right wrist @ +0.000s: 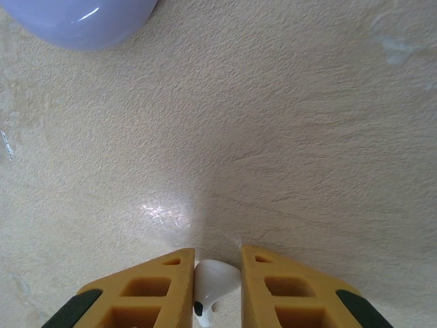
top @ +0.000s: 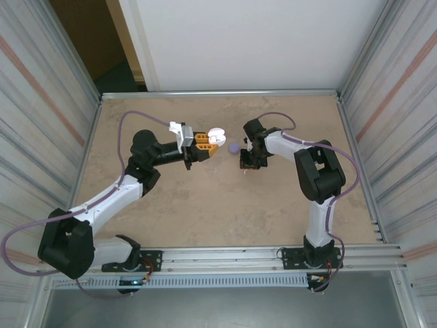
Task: Insert wireless bluetooth earbuds into charging case
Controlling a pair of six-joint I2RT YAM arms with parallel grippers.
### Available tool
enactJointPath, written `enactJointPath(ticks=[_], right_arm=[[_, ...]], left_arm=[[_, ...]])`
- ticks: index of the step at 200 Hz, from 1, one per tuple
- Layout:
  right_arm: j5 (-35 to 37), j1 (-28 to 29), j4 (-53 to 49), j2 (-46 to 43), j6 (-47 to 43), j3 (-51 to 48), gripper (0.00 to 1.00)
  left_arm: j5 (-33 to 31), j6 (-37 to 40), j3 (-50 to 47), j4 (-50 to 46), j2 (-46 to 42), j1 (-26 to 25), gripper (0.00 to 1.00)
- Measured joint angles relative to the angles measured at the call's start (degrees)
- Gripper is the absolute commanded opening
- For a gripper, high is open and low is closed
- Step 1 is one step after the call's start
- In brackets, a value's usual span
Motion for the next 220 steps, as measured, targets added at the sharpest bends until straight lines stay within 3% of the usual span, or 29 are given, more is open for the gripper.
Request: enactJointPath(ticks=[86, 220], right_arm=[[0.0, 0.2, 0.0, -2.3, 0.0, -0.5, 0.2], [2.8, 2.9, -1.7, -24.9, -0.2, -3.2, 0.19]], left_arm=[[-0.7, 0.0, 0.0, -0.2, -0.5, 0.0, 0.0], [-2.4, 0.0, -0.8, 0.5, -0.5, 0.0, 0.0]])
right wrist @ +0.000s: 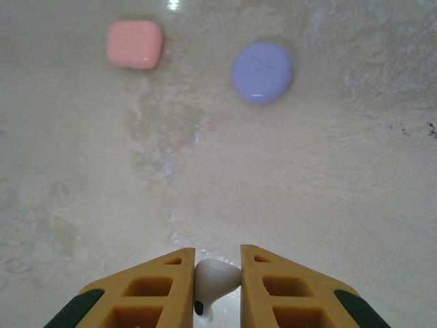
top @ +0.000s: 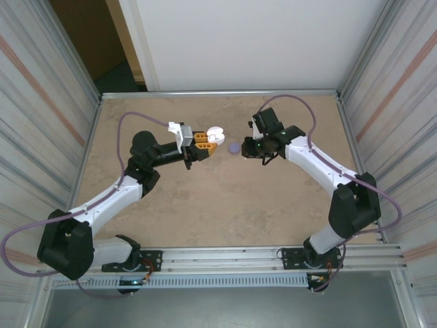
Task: Insert wireless bluetooth earbuds into charging case
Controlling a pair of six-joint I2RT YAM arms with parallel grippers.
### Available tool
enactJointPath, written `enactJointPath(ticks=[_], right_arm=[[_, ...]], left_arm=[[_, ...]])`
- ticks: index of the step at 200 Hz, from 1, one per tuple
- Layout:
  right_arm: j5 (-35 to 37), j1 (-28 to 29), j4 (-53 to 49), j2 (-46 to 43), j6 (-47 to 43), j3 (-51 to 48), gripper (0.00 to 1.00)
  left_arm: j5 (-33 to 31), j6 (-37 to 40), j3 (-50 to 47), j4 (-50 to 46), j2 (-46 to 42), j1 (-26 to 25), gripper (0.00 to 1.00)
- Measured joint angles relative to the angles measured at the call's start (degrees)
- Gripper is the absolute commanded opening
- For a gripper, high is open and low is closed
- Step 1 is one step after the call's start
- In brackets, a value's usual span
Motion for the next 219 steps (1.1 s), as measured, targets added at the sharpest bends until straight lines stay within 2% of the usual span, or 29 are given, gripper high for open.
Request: enactJointPath(ticks=[110, 219], right_arm=[[1.9, 3.3, -1.5, -15.1, -0.2, 0.5, 0.19], [3.5, 9.0, -1.4, -15.6, -1.4, 11.5, 0.2]], left_arm=[[-0.3, -0.2, 0.0, 1.5, 1.9, 0.0, 0.0], [-0.9, -1.2, 0.0, 1.9, 5.0, 0.0, 0.0]])
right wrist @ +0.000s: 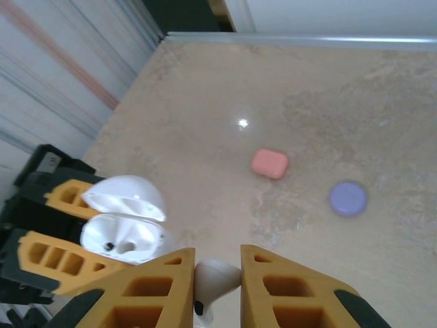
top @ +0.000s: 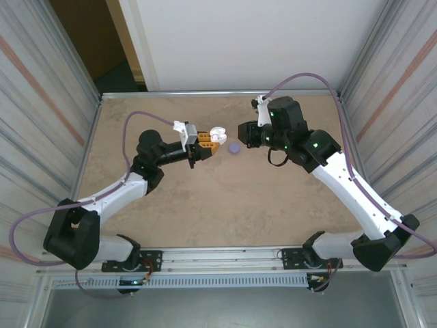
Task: Insert wireless bluetooth earbuds into charging case
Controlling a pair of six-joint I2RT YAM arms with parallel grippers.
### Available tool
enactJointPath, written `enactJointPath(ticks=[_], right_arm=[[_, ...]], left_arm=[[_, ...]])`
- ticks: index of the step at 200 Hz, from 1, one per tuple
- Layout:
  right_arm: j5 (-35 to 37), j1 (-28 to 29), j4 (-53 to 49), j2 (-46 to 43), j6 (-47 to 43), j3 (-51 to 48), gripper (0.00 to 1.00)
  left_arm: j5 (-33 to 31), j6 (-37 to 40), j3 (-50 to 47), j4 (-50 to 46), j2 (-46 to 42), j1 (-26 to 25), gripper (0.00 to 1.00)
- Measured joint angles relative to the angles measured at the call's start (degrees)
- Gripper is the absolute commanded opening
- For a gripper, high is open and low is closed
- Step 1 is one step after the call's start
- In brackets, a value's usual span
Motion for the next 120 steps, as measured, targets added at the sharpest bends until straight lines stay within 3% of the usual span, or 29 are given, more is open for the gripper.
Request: enactJointPath(ticks=[120], right_arm=[[3.2, 5.6, 6.3, 3.1, -1.4, 1.5, 0.2]], left_arm=[[0.0, -1.0, 0.2, 1.2, 0.8, 0.0, 0.0]])
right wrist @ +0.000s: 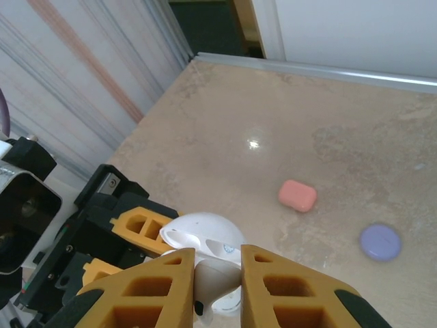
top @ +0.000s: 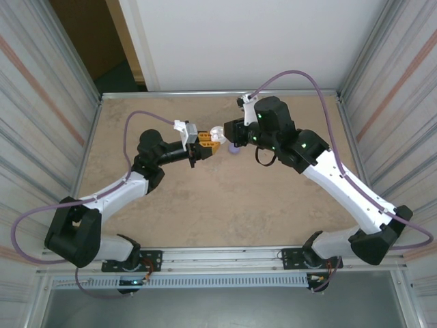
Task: Insert wireless bluetooth earbuds into charging case
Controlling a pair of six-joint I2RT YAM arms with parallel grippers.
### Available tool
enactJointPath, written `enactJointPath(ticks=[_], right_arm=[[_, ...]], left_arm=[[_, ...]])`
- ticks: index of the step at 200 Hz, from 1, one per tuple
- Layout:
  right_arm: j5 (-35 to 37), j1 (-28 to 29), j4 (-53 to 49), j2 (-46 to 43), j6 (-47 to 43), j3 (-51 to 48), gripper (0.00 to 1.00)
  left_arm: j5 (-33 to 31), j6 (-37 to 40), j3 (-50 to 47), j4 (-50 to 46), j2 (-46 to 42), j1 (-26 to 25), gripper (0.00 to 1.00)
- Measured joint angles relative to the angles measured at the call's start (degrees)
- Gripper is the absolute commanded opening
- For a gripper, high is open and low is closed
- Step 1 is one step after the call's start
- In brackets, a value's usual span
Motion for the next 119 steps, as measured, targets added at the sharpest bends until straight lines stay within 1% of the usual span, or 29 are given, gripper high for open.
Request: enactJointPath(ticks=[119], right_arm=[[2.7, 1.6, 1.7, 1.8, -0.5, 0.0, 0.2]], left_arm=[[0.0, -0.2, 0.0, 0.0, 0.0, 0.0, 0.0]])
